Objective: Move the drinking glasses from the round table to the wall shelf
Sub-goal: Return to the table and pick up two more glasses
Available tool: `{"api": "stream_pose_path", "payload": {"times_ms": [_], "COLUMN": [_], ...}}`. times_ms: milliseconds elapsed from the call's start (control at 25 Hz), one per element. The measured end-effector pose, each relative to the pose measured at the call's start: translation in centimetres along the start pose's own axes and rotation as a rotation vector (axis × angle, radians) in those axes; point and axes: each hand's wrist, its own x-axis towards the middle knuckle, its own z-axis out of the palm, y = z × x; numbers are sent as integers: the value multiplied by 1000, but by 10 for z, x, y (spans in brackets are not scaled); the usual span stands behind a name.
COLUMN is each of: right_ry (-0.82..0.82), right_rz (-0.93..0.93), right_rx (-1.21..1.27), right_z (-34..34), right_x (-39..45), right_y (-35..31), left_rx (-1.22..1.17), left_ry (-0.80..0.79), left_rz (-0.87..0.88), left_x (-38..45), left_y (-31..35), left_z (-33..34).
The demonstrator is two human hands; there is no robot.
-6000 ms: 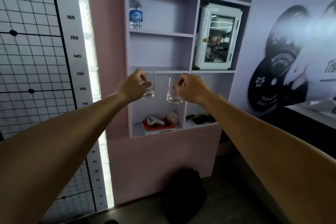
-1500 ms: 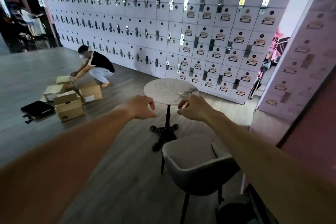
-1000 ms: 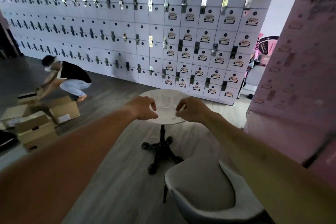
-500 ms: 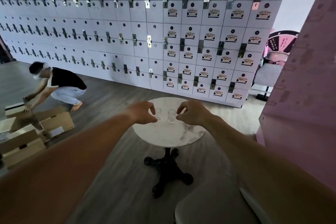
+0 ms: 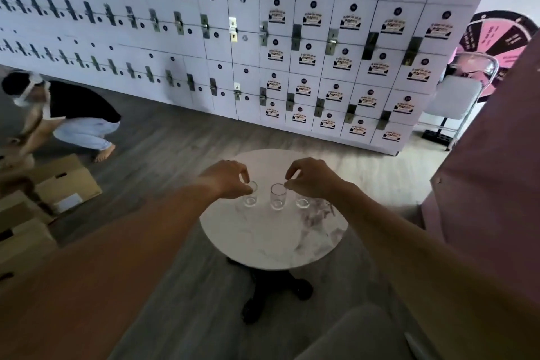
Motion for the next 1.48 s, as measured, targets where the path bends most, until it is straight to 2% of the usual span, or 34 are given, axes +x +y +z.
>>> {"api": "stream_pose_path", "payload": {"times_ms": [480,840,1000,1240,1480], "right_ry": [-168,-195,-182,-78,-24], "right_rz": [307,414,393,341,333], "right_rx": [44,9,-12,-45,23], "right_z": [121,184,201,212,168], "right_x": [157,201,207,208,210], "right_y": [69,109,117,123,102], "left_rx": [-7,-11,-21,-121,-167], "left_ry": [-184,-337,-340,-217,-167], "left_rz": [-46,-24,6,68,155], "left_x": [187,237,241,241,247], "left_y": [-84,-113,-120,-128,-119], "left_z": [112,177,196,197,148]}}
